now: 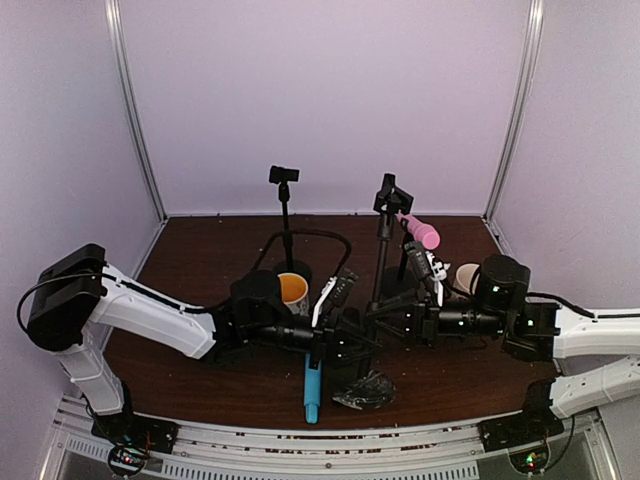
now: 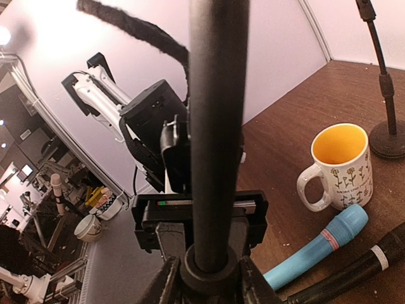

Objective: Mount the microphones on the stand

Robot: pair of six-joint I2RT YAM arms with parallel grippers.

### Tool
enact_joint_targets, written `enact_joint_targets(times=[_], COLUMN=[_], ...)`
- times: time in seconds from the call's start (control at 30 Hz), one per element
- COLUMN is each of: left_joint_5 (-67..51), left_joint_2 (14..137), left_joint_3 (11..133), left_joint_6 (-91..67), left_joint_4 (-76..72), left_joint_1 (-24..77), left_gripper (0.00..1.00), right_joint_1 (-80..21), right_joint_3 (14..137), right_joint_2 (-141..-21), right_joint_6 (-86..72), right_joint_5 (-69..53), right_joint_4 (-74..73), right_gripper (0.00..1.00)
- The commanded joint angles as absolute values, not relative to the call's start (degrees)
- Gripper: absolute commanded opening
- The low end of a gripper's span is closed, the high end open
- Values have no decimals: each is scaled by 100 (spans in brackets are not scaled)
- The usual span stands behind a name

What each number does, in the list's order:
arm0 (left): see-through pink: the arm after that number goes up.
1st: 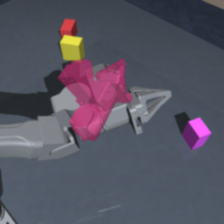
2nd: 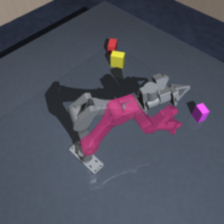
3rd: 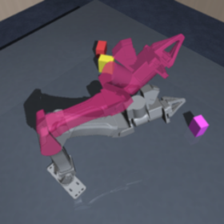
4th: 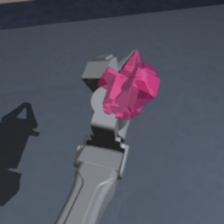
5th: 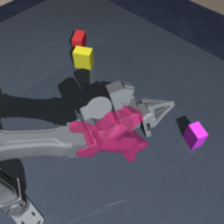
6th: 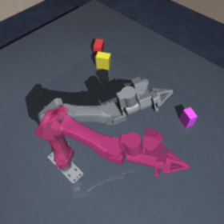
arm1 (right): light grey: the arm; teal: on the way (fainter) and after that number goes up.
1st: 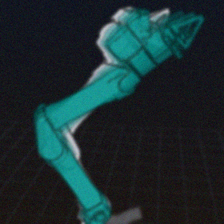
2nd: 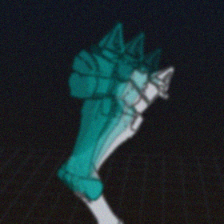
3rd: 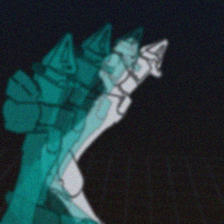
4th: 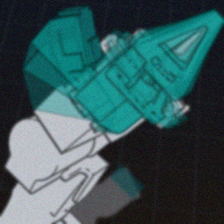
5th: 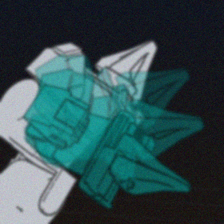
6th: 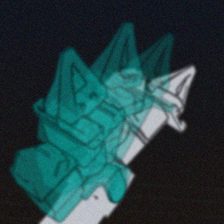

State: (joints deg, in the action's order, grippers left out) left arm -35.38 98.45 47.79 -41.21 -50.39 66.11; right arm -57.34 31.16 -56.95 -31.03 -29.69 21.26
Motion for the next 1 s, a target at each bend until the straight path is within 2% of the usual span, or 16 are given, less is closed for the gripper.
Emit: enact_joint_targets(times=[0.0, 0.1, 0.13, 0.2, 0.27, 0.37, 0.4, 0.5, 0.6, 0.67, 0.77, 0.97], left_joint_5=[-3598, -3103, -2694, -1338, -164, 549, 629, 525, -1, -524, -1432, -3068], left_joint_2=[9794, 9671, 9593, 9401, 9370, 9365, 9361, 9284, 9138, 9001, 8882, 8958], left_joint_3=[5010, 5050, 5102, 5489, 5825, 5936, 5943, 5892, 5715, 5547, 5240, 4999], left_joint_6=[-4128, -3866, -3694, -3071, -2648, -2679, -2684, -2657, -2539, -2438, -2387, -2573], left_joint_4=[-5604, -5010, -4551, -2997, -1962, -1705, -1697, -1810, -2086, -2340, -2924, -4038], left_joint_1=[6634, 6636, 6650, 6775, 6920, 6950, 6950, 6943, 6943, 6937, 6911, 6908], left_gripper=[0, 0, 0, 0, 0, 0, 0, 0, 0, 0, 0, 0], right_joint_1=[-5709, -5779, -5889, -6278, -6722, -6995, -7059, -7077, -6917, -6751, -6423, -6059], right_joint_3=[3112, 3197, 3284, 3529, 3948, 4483, 4586, 4562, 4325, 4047, 3437, 2918], right_joint_2=[-5672, -5599, -5566, -5506, -5596, -6033, -6149, -6148, -5624, -5133, -4341, -3806], right_joint_6=[-3163, -3203, -3202, -3303, -4046, -4860, -4894, -4475, -3765, -3338, -2636, -1882], right_joint_5=[-3105, -2358, -1811, -241, 1599, 2478, 2484, 1990, 1201, 717, -269, -1808], right_joint_4=[2596, 2054, 1714, 853, -377, -1383, -1476, -932, -443, -218, 383, 770], right_gripper=[17, 2, 0, 0, 0, 0, 2, 26, 51, 61, 67, 62])
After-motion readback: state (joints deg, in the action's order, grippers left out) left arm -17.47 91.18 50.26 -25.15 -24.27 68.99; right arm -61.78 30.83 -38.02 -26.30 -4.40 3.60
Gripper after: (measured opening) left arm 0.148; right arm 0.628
